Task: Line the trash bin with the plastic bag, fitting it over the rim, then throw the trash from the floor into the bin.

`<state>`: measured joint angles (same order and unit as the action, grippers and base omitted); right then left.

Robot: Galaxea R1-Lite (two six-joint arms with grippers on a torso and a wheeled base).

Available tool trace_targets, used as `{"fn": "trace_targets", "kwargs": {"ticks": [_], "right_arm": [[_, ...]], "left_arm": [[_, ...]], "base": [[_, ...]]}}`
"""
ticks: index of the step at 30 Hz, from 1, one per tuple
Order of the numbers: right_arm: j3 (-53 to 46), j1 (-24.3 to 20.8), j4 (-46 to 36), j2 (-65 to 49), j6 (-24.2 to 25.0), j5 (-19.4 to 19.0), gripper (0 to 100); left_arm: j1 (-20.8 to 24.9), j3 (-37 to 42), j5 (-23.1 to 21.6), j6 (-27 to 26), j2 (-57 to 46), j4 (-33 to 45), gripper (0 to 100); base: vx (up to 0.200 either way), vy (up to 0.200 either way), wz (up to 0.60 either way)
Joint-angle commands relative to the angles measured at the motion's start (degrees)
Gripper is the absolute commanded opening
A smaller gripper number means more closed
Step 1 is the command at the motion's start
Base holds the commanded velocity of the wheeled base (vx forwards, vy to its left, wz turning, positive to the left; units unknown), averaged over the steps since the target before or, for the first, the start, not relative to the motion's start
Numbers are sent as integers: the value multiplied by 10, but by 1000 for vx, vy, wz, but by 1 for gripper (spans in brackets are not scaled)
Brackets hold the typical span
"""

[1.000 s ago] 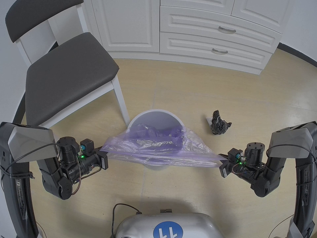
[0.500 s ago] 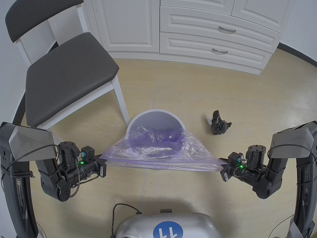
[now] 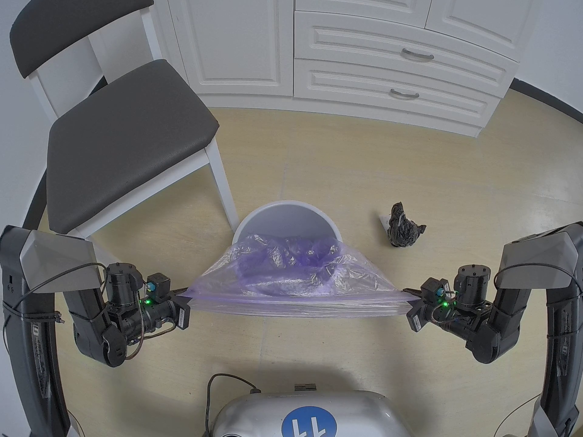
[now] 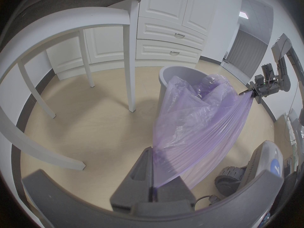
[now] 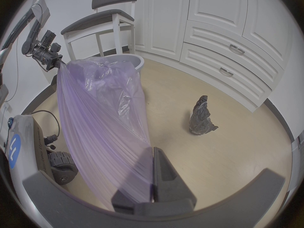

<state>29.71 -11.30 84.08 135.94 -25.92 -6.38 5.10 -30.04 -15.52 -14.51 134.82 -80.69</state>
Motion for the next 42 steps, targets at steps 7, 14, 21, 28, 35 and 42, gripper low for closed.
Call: {"fn": "trace_targets", "kwargs": {"ticks": [7,14,21,28,35,42], "right_arm": [[-3,17,-2,-32,-7,1,0],[-1,14,-87,-102,25,0,0],[22,-3,-182,-127,94,0,0],[40,-11,-247,-138,122,-3,0],[54,-17,-277,-139,141,-6,0],[67,-15,-354,-155,141,-5,0]], "left_arm": [[-14,2,0,-5,-18,-4,0],[-13,10,-2,0,-57,0,0],[-11,12,-2,-1,-49,-1,0],[-5,18,-2,-1,-49,-1,0],[-6,18,-1,-1,-51,0,0],[-4,34,-2,-6,-53,4,0]], "base": [[0,0,0],[0,0,0],[0,0,0],[0,0,0],[0,0,0],[0,0,0]]}}
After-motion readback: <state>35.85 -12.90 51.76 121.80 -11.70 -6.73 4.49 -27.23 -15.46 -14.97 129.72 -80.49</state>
